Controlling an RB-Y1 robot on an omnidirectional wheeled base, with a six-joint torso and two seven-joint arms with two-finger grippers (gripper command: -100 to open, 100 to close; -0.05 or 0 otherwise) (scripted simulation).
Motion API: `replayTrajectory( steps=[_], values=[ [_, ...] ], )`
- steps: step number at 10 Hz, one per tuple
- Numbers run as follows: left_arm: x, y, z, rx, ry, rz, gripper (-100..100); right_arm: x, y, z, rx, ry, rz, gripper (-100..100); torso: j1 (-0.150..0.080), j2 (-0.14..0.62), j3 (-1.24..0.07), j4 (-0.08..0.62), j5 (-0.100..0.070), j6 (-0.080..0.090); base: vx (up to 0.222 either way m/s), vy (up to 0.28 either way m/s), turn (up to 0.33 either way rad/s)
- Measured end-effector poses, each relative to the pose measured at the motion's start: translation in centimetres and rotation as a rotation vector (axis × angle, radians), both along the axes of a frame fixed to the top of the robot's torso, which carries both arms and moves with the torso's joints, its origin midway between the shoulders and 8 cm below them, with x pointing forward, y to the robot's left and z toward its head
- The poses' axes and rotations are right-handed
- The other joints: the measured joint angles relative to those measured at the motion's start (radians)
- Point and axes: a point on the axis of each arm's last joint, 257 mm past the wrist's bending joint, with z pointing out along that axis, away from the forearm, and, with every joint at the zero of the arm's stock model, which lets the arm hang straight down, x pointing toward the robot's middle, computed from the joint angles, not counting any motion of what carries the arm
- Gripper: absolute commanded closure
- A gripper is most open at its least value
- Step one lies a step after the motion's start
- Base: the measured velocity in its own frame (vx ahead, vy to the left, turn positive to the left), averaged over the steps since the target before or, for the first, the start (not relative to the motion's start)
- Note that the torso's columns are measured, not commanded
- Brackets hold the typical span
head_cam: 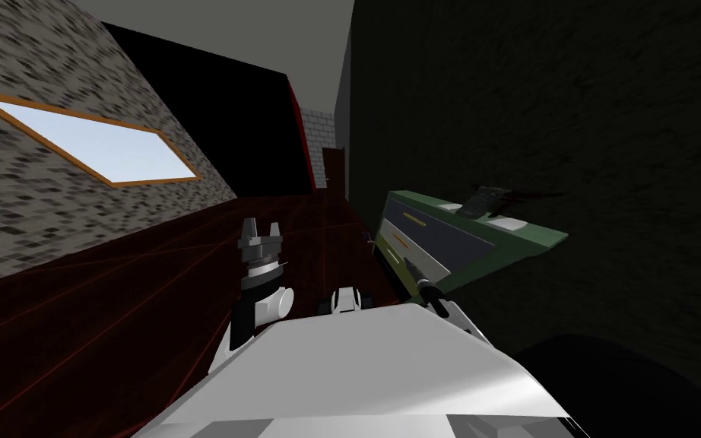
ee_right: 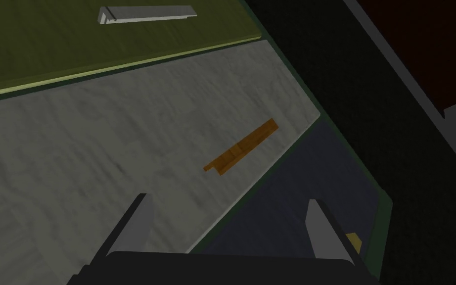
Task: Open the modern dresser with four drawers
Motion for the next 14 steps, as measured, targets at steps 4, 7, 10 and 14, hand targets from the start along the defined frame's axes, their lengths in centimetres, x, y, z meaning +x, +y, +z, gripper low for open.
replayTrajectory(
  steps=[4,7,10,14],
  values=[
    [0.0,0.0,0.0,0.0,0.0,0.0,0,-4.3,-5.6,-5.1,-0.121,0.196,-0.086,-100,0.001,-0.001,-0.001,0.0,0.0,0.0,0.08,0.077,0.189],
    [0.0,0.0,0.0,0.0,0.0,0.0,0,-8.0,-9.5,-7.3,-0.205,0.332,-0.147,-100,-0.001,0.001,0.0,0.0,0.0,0.001,0.077,0.058,0.206],
    [0.0,0.0,0.0,0.0,0.0,0.0,0,-11.4,-12.9,-8.7,-0.272,0.447,-0.208,-100,-0.001,0.002,0.001,0.0,0.0,0.001,0.054,0.044,0.101],
    [0.0,0.0,0.0,0.0,0.0,0.0,0,-16.8,-17.2,-10.4,-0.376,0.612,-0.284,-100,0.0,-0.001,-0.001,-0.001,0.0,0.001,0.082,0.048,0.18]
  ],
)
